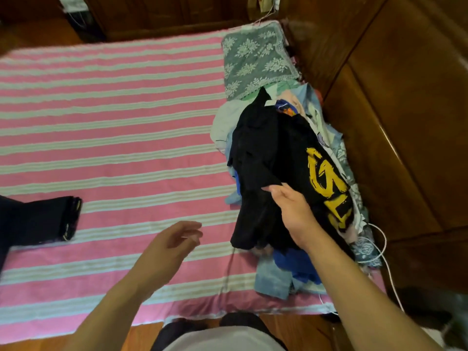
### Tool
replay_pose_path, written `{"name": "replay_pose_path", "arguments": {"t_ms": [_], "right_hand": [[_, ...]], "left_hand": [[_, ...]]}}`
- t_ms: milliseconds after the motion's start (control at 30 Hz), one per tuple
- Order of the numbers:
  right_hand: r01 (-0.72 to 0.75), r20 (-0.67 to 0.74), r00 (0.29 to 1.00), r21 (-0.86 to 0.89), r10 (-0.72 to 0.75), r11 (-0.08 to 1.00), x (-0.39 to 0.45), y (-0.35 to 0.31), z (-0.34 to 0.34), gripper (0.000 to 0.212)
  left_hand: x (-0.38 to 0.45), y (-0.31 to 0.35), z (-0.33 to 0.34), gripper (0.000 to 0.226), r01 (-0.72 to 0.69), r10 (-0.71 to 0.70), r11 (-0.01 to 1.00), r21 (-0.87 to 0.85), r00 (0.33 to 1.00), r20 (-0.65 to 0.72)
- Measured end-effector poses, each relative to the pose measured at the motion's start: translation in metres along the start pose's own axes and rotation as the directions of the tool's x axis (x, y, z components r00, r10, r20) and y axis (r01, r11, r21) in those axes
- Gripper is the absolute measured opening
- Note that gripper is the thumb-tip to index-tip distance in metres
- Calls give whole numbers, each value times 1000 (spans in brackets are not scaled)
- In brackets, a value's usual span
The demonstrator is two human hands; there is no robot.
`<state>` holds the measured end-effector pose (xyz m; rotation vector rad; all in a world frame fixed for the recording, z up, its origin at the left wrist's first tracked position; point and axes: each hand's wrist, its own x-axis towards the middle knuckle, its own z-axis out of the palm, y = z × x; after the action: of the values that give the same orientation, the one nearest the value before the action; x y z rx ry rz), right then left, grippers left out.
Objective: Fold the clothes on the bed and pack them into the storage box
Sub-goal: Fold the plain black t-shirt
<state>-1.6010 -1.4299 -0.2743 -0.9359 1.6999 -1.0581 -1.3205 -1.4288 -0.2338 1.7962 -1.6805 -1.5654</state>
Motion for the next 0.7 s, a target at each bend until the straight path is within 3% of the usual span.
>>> {"name": "replay_pose_path", "arguments": {"t_ms": [133, 200, 267, 367, 433, 533, 667, 700], "right_hand": [[46, 176, 980, 270, -96, 962, -43, -60, 34, 32], [-3, 265, 956, 429, -123, 903, -51, -91, 60, 34], [-86, 334, 934, 560, -130, 824, -53, -130, 83, 34], [-97, 350, 921, 633, -171, 768, -37, -179, 105, 36], [-87, 309, 940, 631, -146, 771, -20, -198, 111, 41], [-165, 305, 950, 660, -61, 733, -5, -210, 129, 41], [-212, 346, 938, 621, -21, 755, 1, -222, 172, 39], [-215, 348, 938, 590, -4, 778, 2, -226, 184, 39]], "left_hand": [[-1, 21, 17, 73, -229, 233, 972, -49, 968, 88], [3, 37, 23, 89, -319, 325, 943, -93, 944, 55], [10, 44, 23, 72, -375, 362, 919, -124, 925, -112], [12, 35, -10, 19, -189, 82, 966, -176, 869, -487], [7, 15, -53, 14, -122, 15, 984, -133, 788, -616], [-14, -13, -129, 20, -123, 84, 992, -20, 781, -619], [-48, -51, -226, 7, -74, 116, 991, 108, 879, -463], [-56, -60, -245, 18, -68, 117, 989, 133, 907, -406]]}}
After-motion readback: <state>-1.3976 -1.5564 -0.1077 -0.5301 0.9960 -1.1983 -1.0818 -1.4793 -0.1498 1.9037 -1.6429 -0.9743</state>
